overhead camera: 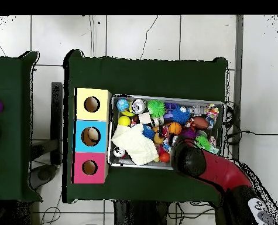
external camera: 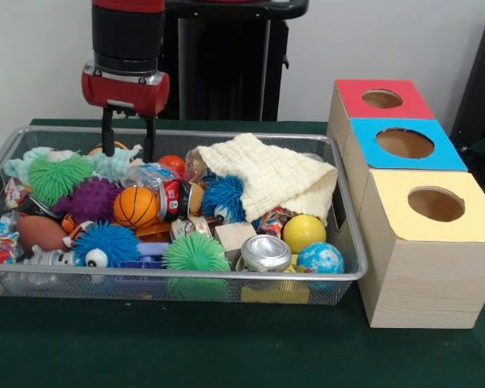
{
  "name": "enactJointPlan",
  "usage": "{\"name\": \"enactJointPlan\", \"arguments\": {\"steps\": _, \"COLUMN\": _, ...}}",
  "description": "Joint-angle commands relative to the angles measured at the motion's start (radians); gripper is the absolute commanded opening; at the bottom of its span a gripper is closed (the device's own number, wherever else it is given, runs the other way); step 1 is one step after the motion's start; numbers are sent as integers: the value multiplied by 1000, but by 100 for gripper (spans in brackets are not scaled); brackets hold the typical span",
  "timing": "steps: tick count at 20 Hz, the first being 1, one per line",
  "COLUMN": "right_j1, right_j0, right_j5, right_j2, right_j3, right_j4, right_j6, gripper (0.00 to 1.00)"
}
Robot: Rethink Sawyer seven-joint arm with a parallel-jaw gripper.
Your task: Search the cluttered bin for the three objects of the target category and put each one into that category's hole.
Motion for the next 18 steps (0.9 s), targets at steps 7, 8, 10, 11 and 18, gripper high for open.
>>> {"name": "enactJointPlan", "arguments": {"steps": 7, "right_j1": 172, "right_j0": -49, "right_j5": -153, "right_j2": 113, "right_j3": 1, "right_j4": -143, "right_j6": 73, "gripper": 100}}
{"name": "enactJointPlan", "arguments": {"steps": 8, "right_j1": 175, "right_j0": -46, "right_j5": -154, "right_j2": 112, "right_j3": -2, "right_j4": -145, "right_j6": 76, "gripper": 100}}
{"name": "enactJointPlan", "arguments": {"steps": 10, "right_j1": 182, "right_j0": -40, "right_j5": -157, "right_j2": 110, "right_j3": -9, "right_j4": -148, "right_j6": 84, "gripper": 100}}
{"name": "enactJointPlan", "arguments": {"steps": 11, "right_j1": 186, "right_j0": -38, "right_j5": -159, "right_j2": 109, "right_j3": -11, "right_j4": -148, "right_j6": 88, "gripper": 100}}
{"name": "enactJointPlan", "arguments": {"steps": 18, "right_j1": 197, "right_j0": -27, "right_j5": -180, "right_j2": 102, "right_j3": -7, "right_j4": -148, "right_j6": 99, "gripper": 100}}
